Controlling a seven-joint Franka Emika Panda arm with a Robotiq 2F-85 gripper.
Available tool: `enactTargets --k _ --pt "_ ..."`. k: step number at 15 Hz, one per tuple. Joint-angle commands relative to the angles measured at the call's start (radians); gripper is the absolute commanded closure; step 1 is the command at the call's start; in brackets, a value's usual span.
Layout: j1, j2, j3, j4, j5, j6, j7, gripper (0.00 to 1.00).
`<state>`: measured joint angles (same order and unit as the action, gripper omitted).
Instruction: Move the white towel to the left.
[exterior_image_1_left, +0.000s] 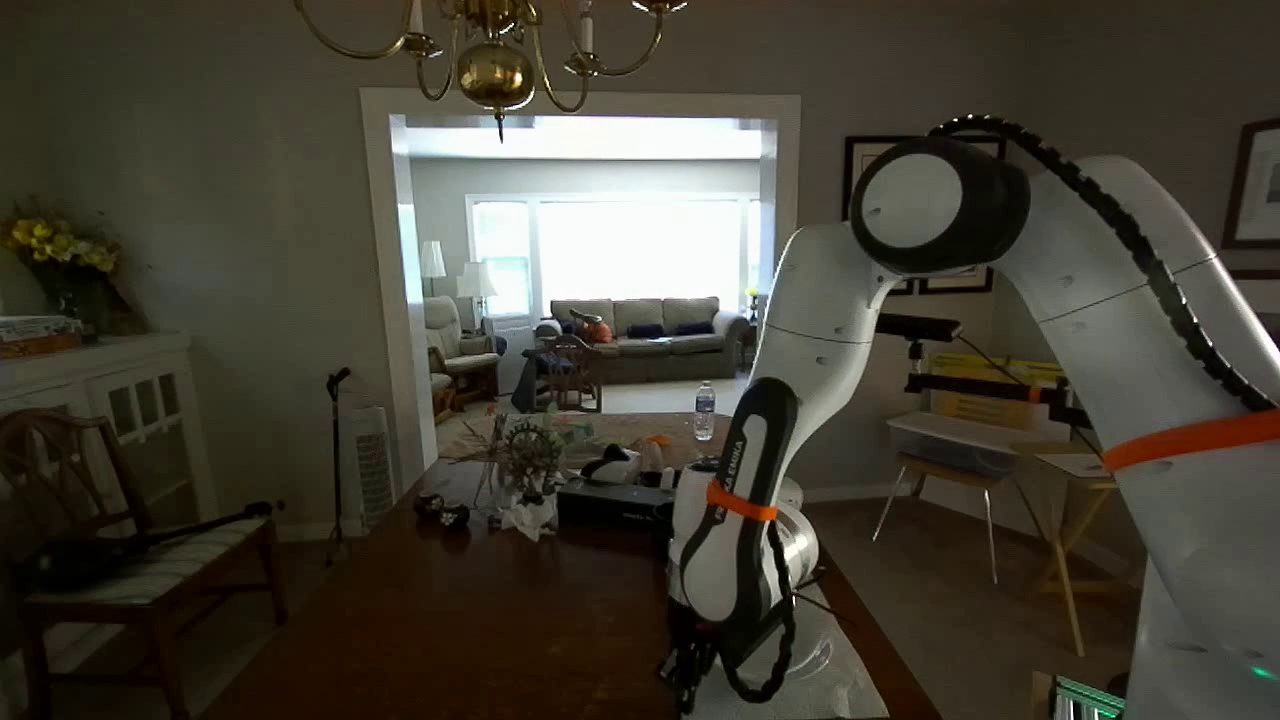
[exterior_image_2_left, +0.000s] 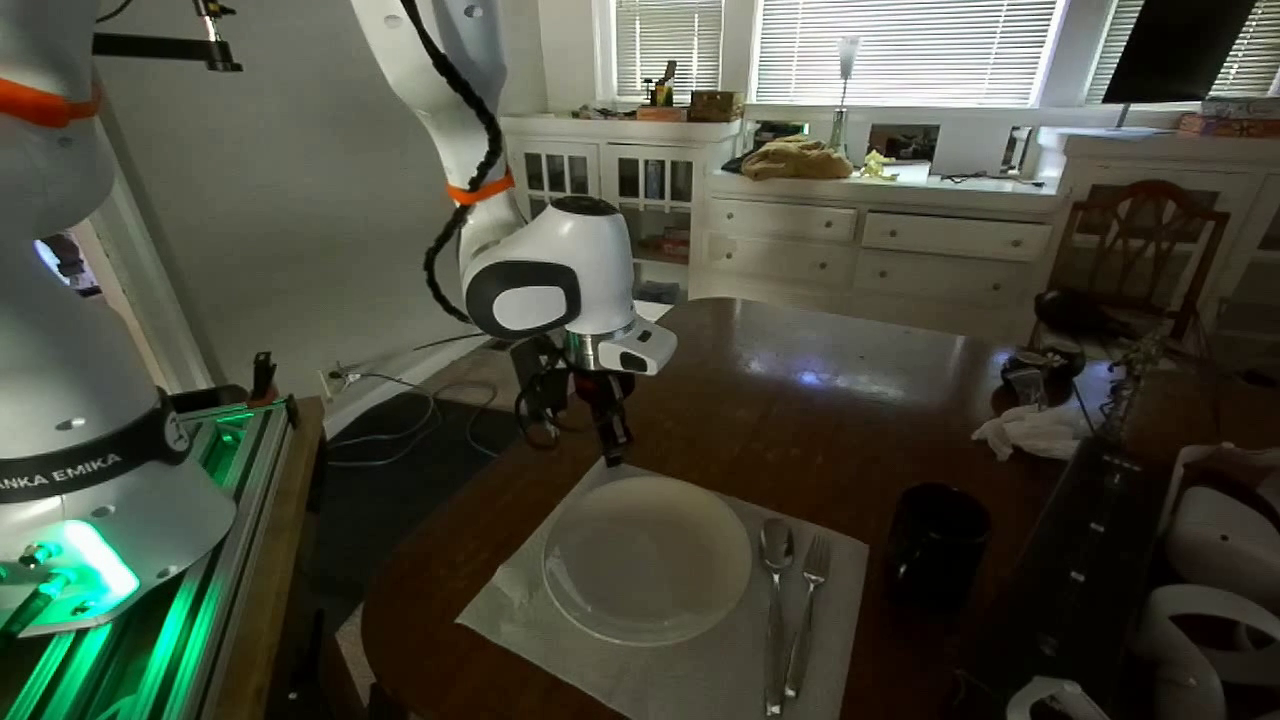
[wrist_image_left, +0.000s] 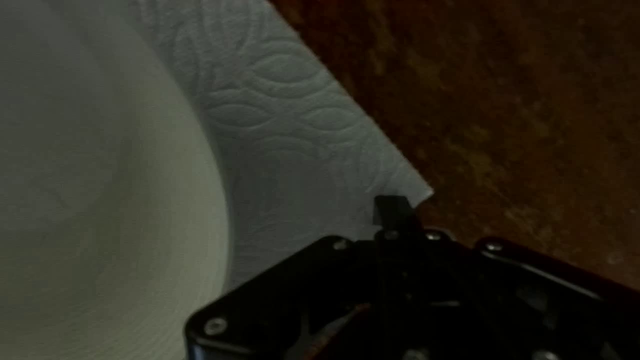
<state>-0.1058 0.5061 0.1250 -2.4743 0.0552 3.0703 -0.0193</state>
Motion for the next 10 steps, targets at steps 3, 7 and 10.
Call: enactTargets --k 3,7,10 --pt "-0.152 0.060 0.186 0.084 0.128 -0.017 0.020 1.00" --pt "-0.062 -0.020 0.078 0.052 0.108 -0.080 0.058 1.00" --pt "0.019 -0.072 -0.026 0.025 0.074 -0.180 0.070 1.00"
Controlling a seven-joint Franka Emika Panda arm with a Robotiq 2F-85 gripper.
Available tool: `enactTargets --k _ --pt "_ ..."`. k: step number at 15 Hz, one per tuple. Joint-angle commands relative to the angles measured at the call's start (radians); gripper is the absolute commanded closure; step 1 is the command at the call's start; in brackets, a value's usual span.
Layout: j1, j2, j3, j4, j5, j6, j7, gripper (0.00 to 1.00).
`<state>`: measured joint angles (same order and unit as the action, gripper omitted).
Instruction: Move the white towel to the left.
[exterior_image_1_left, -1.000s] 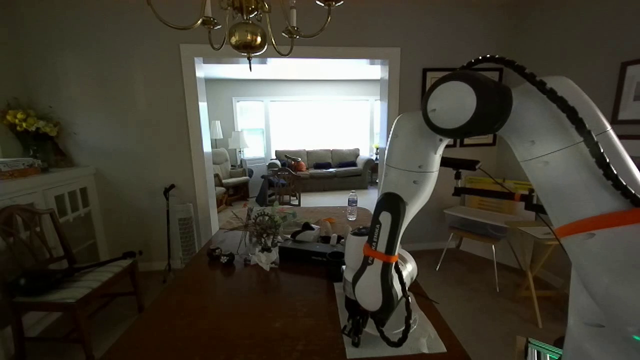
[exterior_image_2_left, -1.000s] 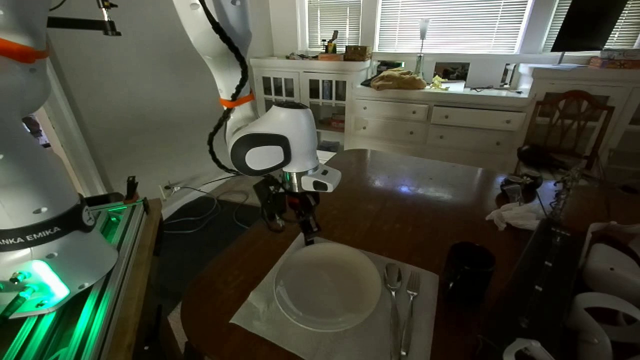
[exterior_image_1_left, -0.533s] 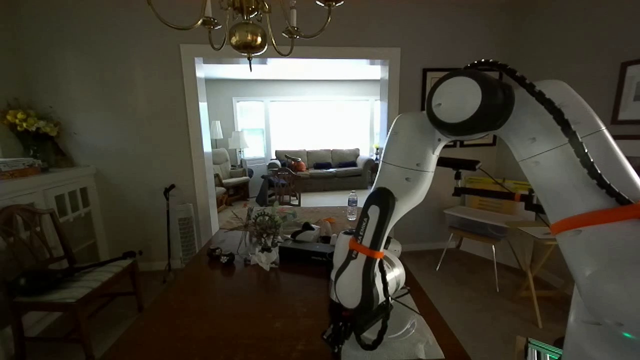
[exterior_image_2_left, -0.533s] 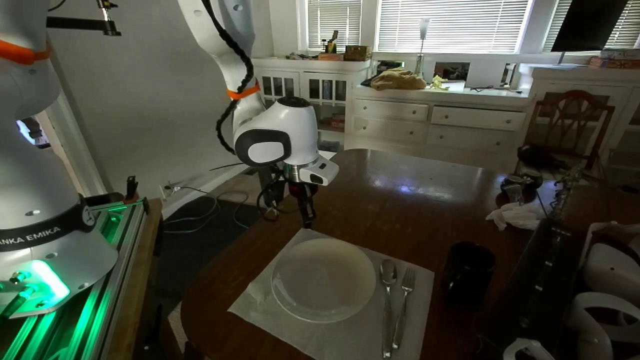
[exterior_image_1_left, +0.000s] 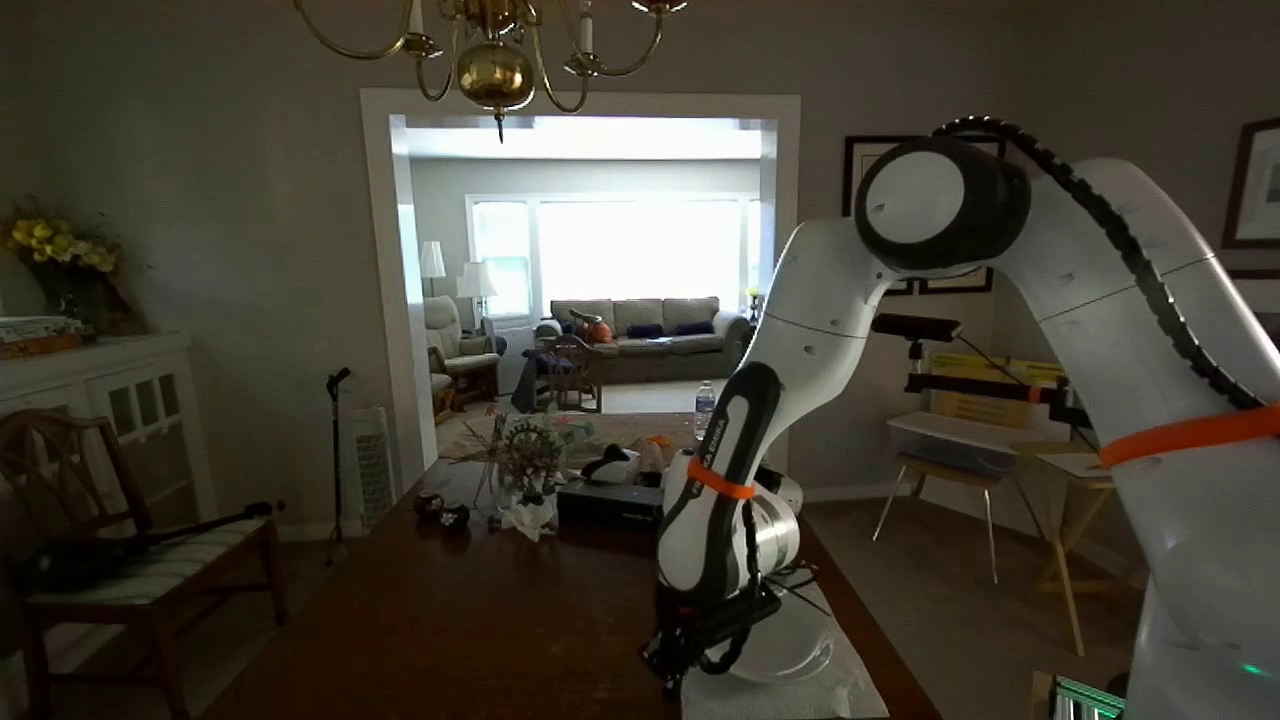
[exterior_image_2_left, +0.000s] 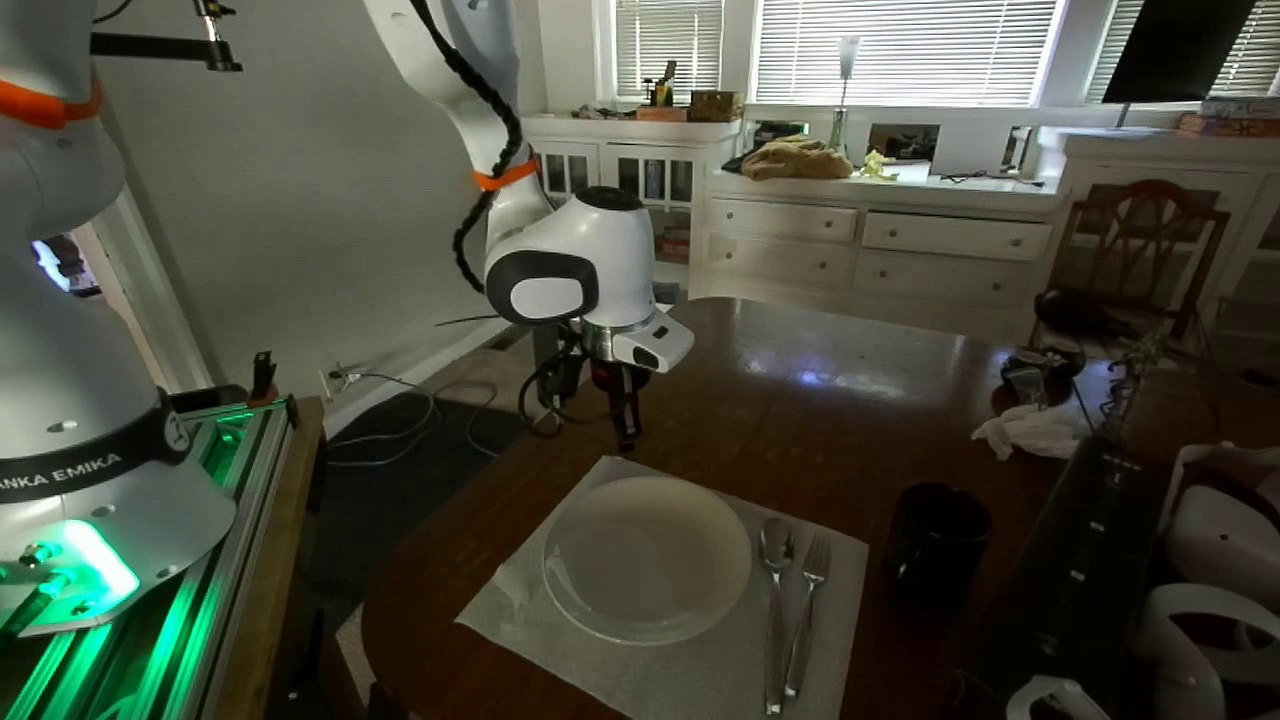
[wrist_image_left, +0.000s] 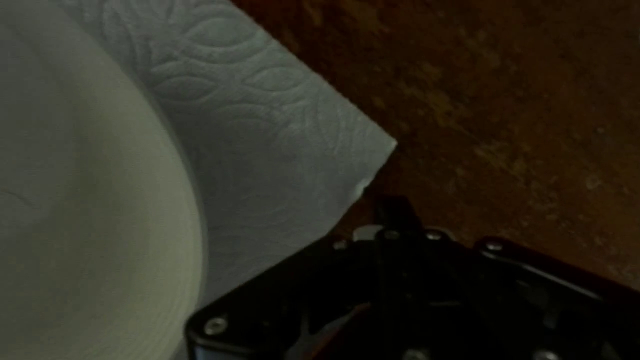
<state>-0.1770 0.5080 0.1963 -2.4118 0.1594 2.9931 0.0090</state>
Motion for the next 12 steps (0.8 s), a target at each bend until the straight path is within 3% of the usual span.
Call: enactTargets --k 1,5,12 --pt "0.128 -0.080 -0.138 -0.037 -0.051 -0.128 0.054 1.00" --pt "0.276 -0.082 -0.286 -0.028 -0.167 -0.180 0.144 1.00" --pt "0.345 -0.013 -0.332 -0.023 -0.226 -0.081 0.192 1.00"
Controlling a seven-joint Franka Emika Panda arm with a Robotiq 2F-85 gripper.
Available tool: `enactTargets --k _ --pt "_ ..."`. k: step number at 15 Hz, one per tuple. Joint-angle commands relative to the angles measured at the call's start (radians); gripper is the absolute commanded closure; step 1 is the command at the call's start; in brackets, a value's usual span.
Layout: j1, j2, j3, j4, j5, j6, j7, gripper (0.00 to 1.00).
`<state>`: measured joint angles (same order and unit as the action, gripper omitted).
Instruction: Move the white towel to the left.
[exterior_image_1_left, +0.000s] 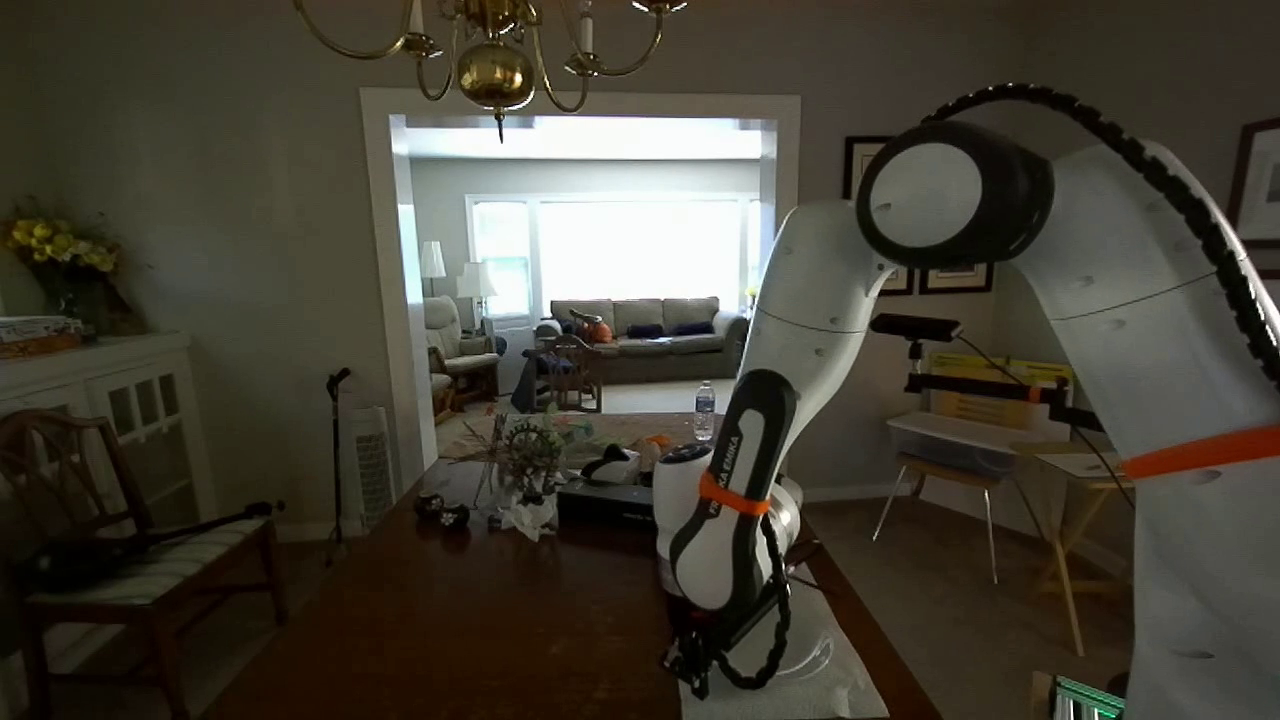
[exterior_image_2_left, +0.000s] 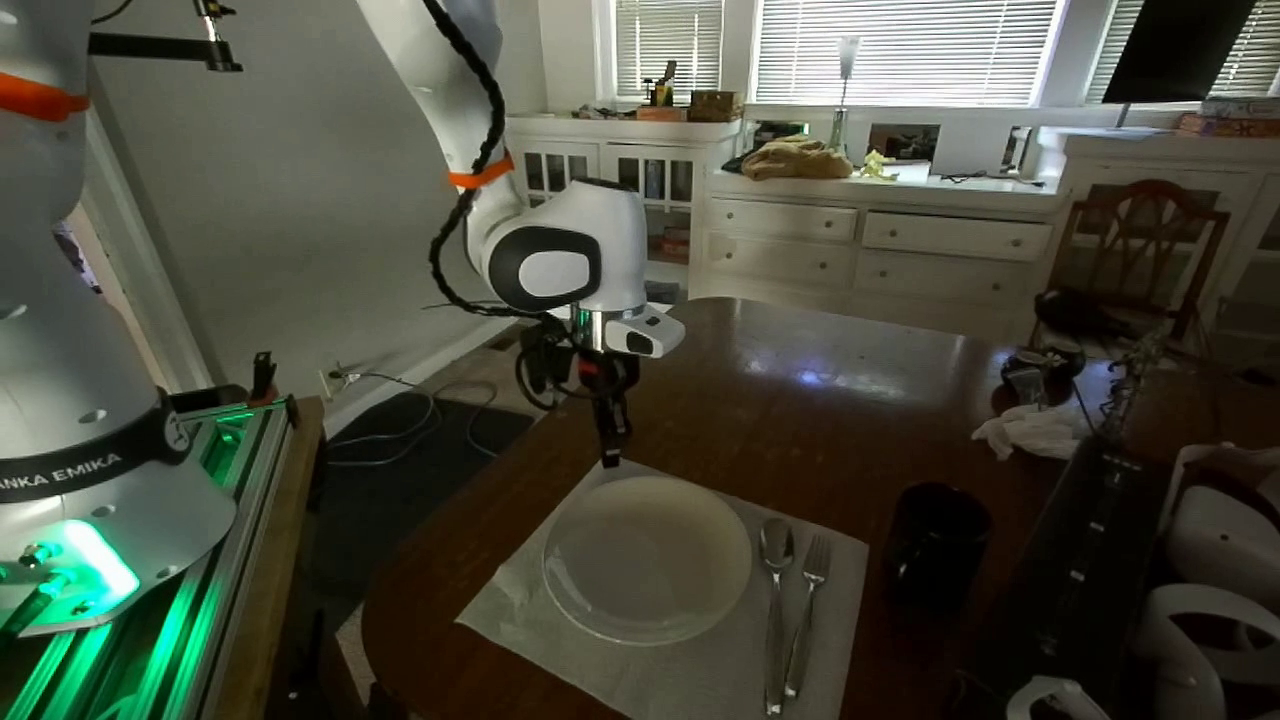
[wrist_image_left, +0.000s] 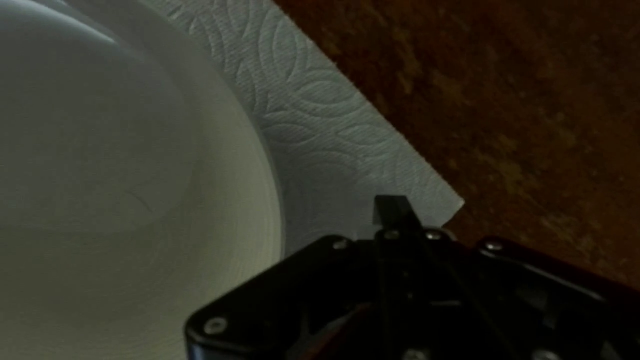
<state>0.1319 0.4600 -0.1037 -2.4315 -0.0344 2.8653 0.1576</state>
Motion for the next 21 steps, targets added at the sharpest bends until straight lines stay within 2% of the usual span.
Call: enactTargets --k 1,4,6,13,19,21 --pt "0.044 0.043 -0.044 -0.009 -0.037 0.064 0.043 1.00" --pt "0.068 0.073 -0.074 -0.014 -0.046 0.132 0.045 1.00" --pt "0.060 0.089 -0.062 -0.015 -0.027 0.176 0.030 1.00" --pt "-0.054 0.106 0.101 0.010 0.049 0.225 -0.017 1.00" --pt "-0.163 0.135 0.240 0.064 0.107 0.202 -0.058 1.00" --pt "-0.181 0.143 0.257 0.089 0.119 0.183 -0.063 1.00"
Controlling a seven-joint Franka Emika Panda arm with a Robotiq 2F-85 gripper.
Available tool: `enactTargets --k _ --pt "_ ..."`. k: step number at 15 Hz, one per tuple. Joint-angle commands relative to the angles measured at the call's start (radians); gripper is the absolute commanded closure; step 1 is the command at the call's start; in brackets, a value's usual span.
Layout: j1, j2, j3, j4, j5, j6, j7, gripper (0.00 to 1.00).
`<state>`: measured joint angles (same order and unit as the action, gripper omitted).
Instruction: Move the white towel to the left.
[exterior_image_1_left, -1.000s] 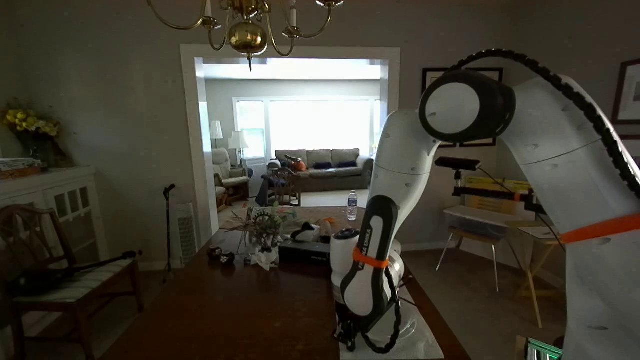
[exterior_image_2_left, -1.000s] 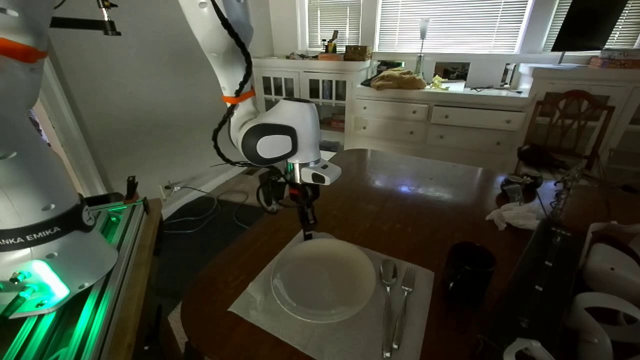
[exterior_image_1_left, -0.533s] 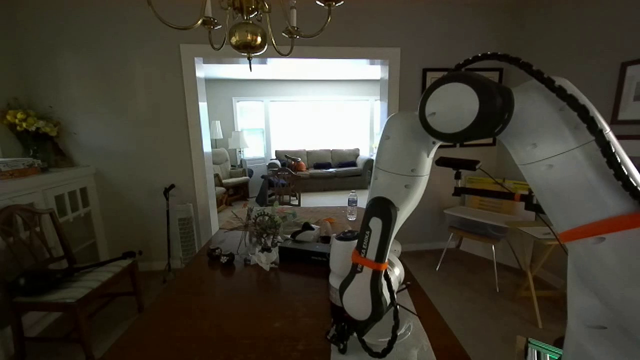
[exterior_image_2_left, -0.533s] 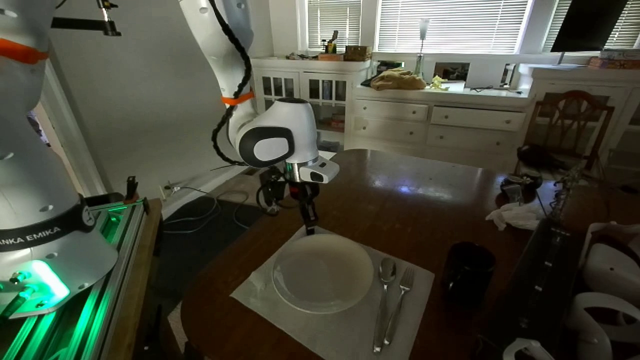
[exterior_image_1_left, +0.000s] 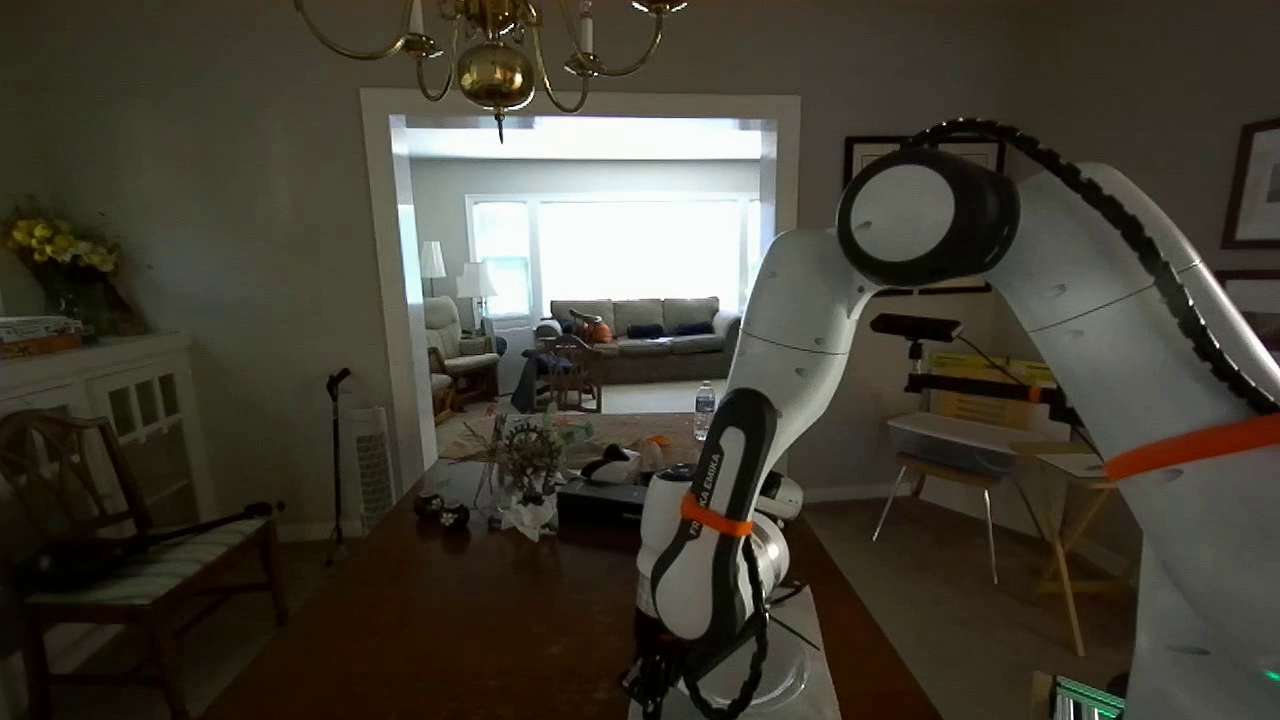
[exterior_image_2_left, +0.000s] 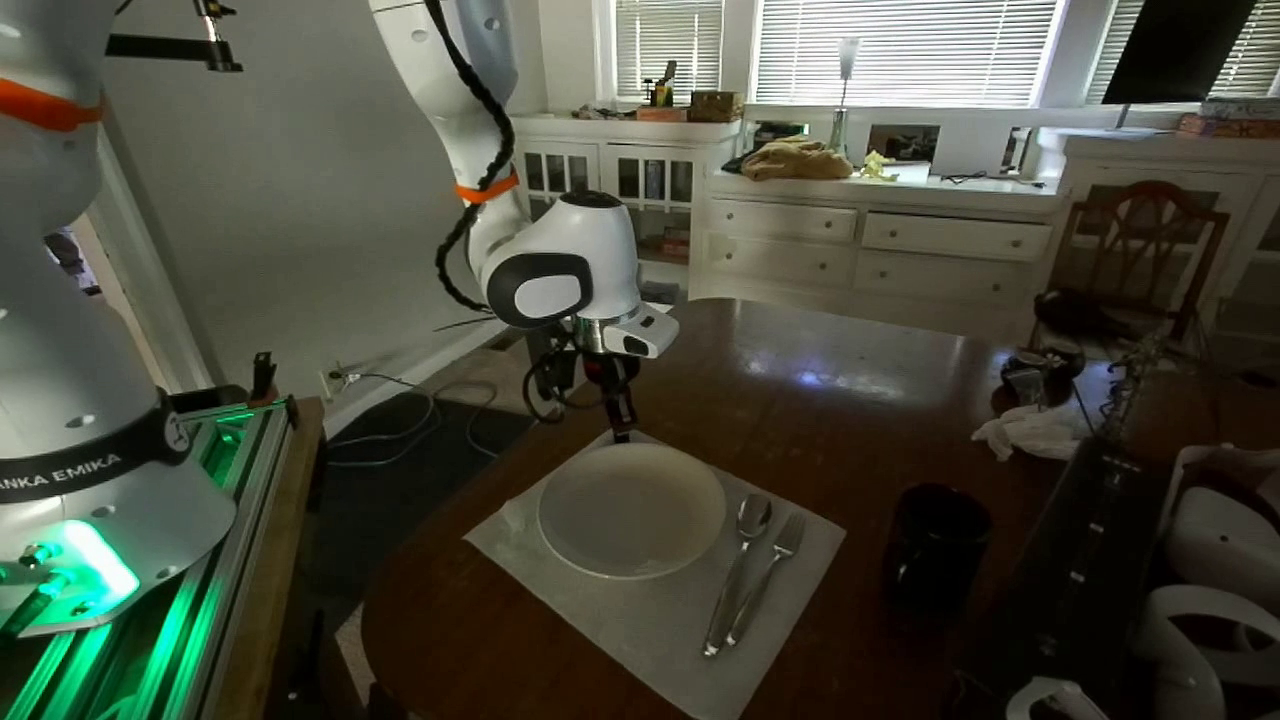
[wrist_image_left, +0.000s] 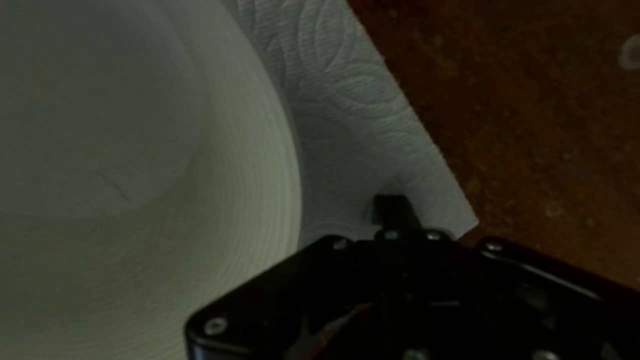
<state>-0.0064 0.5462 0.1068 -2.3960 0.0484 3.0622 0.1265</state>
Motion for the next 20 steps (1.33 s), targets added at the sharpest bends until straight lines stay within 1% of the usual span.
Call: enactTargets --k 1,5,9,12,20 --pt "-0.052 0.063 0.055 0.069 0.040 -0.028 -0.039 1.00" --pt "-0.060 0.086 0.062 0.134 0.046 -0.094 -0.054 1.00" --pt "-0.038 0.102 0.044 0.210 0.048 -0.184 -0.052 1.00" --pt "-0.036 0.119 0.045 0.264 0.057 -0.252 -0.053 1.00" --pt "0.028 0.175 0.006 0.442 0.045 -0.419 -0.020 1.00"
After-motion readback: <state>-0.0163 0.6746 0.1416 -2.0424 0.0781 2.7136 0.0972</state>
